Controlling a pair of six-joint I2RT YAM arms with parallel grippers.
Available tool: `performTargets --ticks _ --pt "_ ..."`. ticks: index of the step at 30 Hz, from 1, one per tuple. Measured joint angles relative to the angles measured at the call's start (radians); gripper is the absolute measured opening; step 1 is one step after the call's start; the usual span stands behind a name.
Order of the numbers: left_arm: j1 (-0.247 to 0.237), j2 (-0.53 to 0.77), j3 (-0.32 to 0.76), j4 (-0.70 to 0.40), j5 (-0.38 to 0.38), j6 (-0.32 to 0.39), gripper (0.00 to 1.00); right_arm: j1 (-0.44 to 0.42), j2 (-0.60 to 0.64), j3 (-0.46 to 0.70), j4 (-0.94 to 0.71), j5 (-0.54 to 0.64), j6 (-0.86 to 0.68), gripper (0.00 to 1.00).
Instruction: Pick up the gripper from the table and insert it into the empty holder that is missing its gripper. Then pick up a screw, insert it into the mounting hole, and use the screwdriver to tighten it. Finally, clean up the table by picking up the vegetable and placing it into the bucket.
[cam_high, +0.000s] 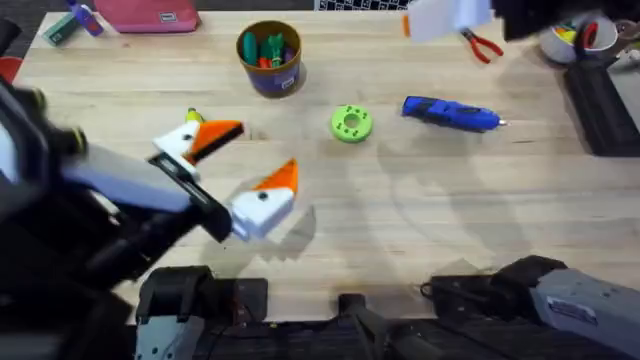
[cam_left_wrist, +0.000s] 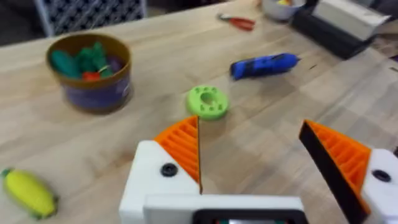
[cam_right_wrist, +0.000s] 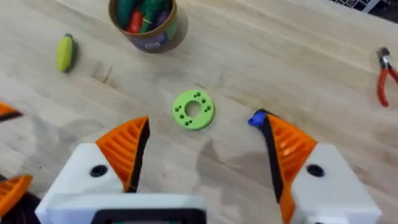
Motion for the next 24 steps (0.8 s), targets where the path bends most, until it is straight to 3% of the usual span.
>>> performTargets --ticks 7,12,15,19,24 --pt "0.000 0.339 0.312 -0.248 -0.192 0.044 0.985 0.002 -0.160 -0.263 0.063 -0.007 0.074 0.994" --pt "0.000 0.501 0.436 -0.329 -0.259 0.050 0.985 0.002 -0.224 -0.409 0.087 -0.007 0.101 0.993" --pt "0.000 0.541 0.474 -0.337 -0.297 0.049 0.985 0.002 -0.231 -0.442 0.087 -0.007 0.107 0.994" --pt "0.000 0.587 0.523 -0.371 -0.436 -0.005 0.985 0.002 -0.222 -0.452 0.084 -0.007 0.110 0.994" --pt "0.000 0.753 0.636 -0.445 -0.594 -0.074 0.985 0.002 -0.217 -0.453 0.086 -0.007 0.110 0.994"
